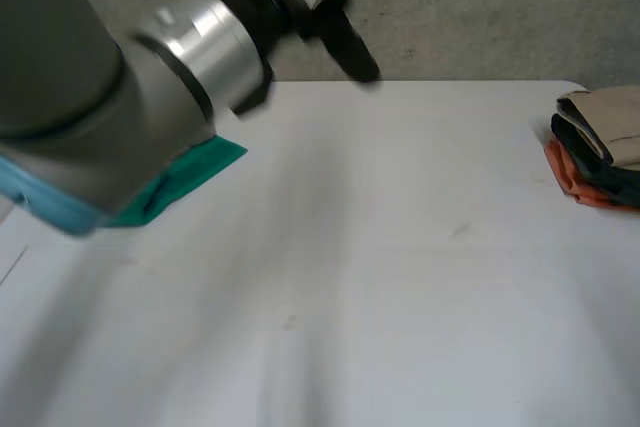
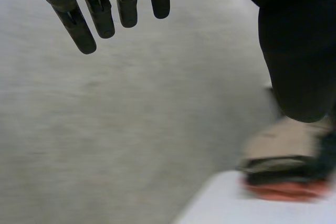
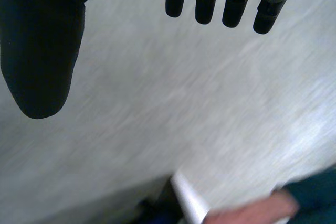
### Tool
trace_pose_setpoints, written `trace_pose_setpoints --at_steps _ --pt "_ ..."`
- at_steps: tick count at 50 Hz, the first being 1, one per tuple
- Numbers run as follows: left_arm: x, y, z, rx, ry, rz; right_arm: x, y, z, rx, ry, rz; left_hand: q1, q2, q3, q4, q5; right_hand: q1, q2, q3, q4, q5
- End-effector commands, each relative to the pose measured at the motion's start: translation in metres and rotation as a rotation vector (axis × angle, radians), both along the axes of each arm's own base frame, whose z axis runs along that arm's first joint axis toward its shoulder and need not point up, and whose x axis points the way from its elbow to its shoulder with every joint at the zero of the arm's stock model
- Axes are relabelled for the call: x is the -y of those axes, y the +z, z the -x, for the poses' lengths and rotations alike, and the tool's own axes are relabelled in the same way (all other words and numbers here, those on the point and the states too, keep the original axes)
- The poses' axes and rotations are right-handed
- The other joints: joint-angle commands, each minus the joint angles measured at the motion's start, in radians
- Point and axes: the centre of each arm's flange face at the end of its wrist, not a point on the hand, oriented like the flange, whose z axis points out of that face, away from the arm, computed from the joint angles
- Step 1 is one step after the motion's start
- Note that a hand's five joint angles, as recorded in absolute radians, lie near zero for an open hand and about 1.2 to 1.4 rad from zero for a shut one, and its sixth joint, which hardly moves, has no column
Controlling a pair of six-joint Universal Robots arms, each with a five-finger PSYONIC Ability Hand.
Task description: Fold the laundry.
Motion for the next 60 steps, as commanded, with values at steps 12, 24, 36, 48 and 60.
trace_pose_setpoints --at_steps 12,24,36,48,60 --pt "0.183 -0.059 -0.155 0.335 0.796 0.036 -0.111 -0.061 -0.245 0.134 0.74 -0.129 0.013 -0.024 -0.022 -0.025 -0.045 -0.063 -0.04 -0.035 -0.036 -0.049" --pt "0.296 -0.221 -0.193 0.415 0.645 0.15 -0.159 -0.142 -0.298 0.068 0.842 -0.389 0.01 -0.027 -0.025 -0.028 -0.048 -0.063 -0.04 -0.035 -0.036 -0.049" --pt "0.325 -0.288 -0.209 0.417 0.652 0.167 -0.162 -0.15 -0.294 0.07 0.776 -0.417 0.048 0.011 0.013 0.01 -0.01 -0.063 -0.04 -0.035 -0.036 -0.049" --pt "0.334 -0.294 -0.21 0.394 0.649 0.264 -0.165 -0.155 -0.292 0.074 0.766 -0.435 0.256 0.22 0.222 0.219 0.199 -0.063 -0.04 -0.035 -0.036 -0.049" --pt "0.335 -0.274 -0.208 0.377 0.789 0.266 -0.165 -0.154 -0.291 0.074 0.763 -0.431 1.231 1.194 1.196 1.193 1.173 -0.063 -0.04 -0.035 -0.036 -0.049"
